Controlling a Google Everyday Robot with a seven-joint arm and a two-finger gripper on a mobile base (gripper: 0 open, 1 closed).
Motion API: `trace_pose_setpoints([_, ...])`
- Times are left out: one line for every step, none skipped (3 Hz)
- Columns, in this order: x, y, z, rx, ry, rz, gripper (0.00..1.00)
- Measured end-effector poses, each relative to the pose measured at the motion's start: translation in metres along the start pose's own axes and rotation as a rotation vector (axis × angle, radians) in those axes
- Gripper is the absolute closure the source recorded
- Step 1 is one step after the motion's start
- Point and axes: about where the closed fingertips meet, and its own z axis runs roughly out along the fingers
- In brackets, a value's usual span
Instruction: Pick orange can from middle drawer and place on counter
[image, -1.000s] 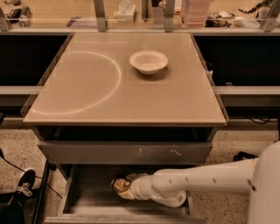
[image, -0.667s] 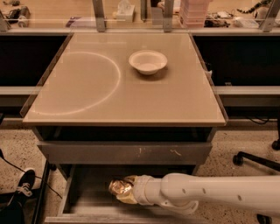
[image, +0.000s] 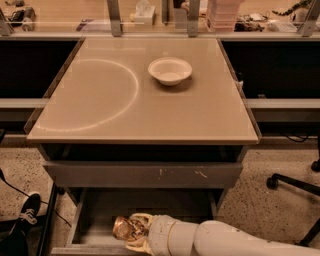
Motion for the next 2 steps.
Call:
trace_pose_setpoints([-0.025, -0.004, -0.011, 0.038, -0.040, -0.011, 1.00])
trace_pose_setpoints([-0.030, -0.014, -0.007, -0.009, -0.080, -0.023, 1.00])
